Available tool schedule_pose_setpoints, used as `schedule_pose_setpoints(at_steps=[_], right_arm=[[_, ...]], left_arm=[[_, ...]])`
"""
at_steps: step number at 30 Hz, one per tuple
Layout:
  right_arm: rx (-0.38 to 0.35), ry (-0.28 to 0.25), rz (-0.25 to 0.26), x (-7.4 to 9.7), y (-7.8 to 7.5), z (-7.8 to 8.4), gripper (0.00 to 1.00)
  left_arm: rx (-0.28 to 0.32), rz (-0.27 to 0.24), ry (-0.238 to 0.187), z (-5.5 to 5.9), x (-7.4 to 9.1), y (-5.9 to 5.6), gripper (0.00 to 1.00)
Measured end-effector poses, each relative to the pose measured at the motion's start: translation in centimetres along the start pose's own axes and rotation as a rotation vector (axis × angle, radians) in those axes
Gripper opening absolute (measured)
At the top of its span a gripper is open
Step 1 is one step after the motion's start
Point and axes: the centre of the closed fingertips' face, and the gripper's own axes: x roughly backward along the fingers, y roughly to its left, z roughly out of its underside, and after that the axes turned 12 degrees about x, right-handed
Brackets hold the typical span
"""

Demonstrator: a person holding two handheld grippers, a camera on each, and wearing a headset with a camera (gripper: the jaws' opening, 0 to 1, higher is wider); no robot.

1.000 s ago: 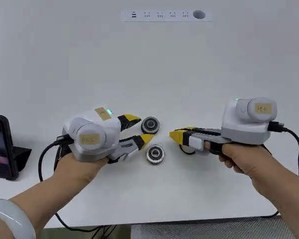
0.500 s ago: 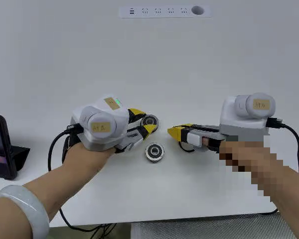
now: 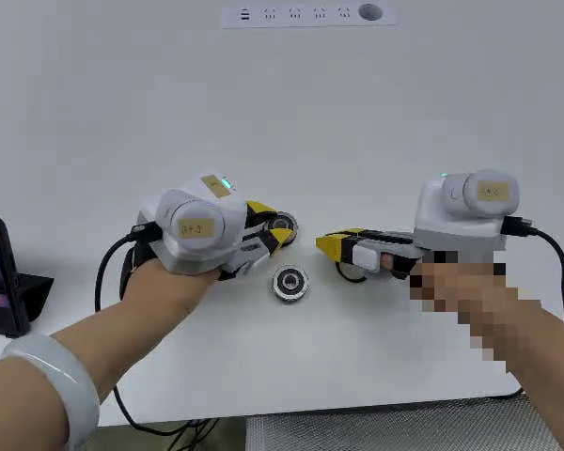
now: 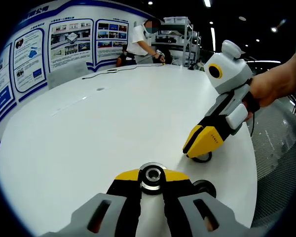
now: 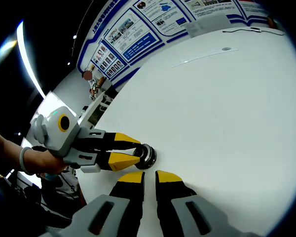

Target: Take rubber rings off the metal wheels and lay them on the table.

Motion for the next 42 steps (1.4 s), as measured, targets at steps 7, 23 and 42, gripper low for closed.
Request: schedule_pose_setpoints(at_steps=[7,23,42], right_arm=[[-0.032,-0.017,-0.004,-0.3,0.1,-0.3,0.10],[-0.059,-0.031,-0.025,-1.6,0.3,-1.3,0.11],[-0.099,-0.014,-0.078,-3.5,0.1,-1.7,0.17]], left_arm=[[-0.033,0.011,0.008,0.2,-0.1,-0.2,0.14],[-0.029,0.012,-0.002,0.2,-0.1,0.0,0.14],[-0.022,0.013,-0.015,0.2,-0.1,-0.1,0.13]])
